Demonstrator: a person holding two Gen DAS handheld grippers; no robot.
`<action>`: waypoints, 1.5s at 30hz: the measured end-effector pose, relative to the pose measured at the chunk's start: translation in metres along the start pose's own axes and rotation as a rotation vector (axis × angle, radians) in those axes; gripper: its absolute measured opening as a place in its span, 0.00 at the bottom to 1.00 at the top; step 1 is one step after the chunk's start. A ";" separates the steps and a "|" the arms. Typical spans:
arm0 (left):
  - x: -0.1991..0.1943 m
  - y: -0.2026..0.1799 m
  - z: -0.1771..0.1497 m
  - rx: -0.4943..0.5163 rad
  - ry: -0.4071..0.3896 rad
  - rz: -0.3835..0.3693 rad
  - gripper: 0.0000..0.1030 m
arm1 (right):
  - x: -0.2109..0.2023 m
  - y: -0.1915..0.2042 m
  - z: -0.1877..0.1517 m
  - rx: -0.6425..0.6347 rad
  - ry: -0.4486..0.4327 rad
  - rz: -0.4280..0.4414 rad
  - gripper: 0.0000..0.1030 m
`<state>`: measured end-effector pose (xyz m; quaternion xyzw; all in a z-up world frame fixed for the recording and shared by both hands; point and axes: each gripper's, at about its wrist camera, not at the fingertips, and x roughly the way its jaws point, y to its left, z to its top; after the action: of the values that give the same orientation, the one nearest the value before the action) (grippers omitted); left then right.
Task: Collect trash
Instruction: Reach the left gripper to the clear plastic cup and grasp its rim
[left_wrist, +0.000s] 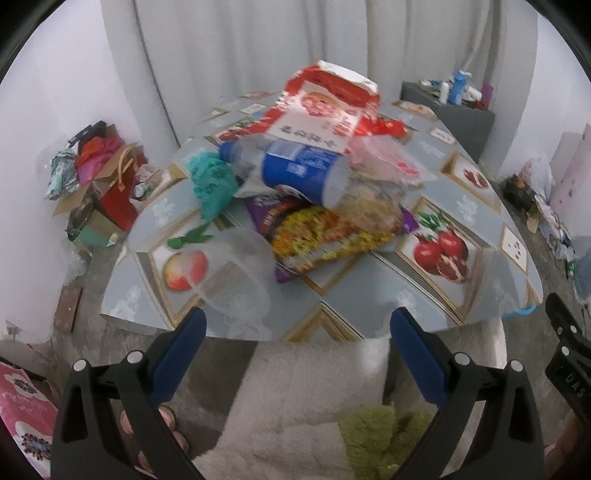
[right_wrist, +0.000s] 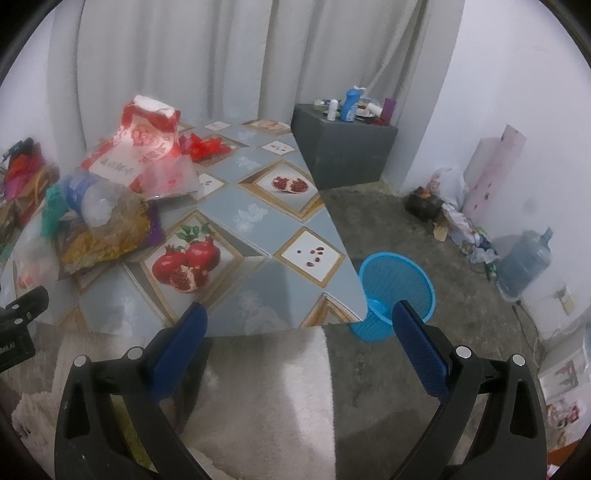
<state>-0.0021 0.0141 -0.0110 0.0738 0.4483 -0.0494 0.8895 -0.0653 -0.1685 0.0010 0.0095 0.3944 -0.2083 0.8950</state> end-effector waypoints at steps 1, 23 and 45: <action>0.001 0.009 0.005 -0.019 -0.013 0.014 0.95 | -0.003 0.004 0.005 -0.007 -0.021 0.011 0.93; 0.023 0.171 0.007 -0.227 -0.156 -0.192 0.95 | 0.004 0.100 0.041 -0.129 -0.082 0.347 0.93; 0.042 0.136 0.001 -0.031 -0.065 -0.409 0.95 | 0.036 0.108 0.036 -0.148 0.065 0.230 0.93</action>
<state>0.0443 0.1467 -0.0322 -0.0341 0.4257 -0.2244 0.8760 0.0226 -0.0896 -0.0151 -0.0044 0.4338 -0.0743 0.8979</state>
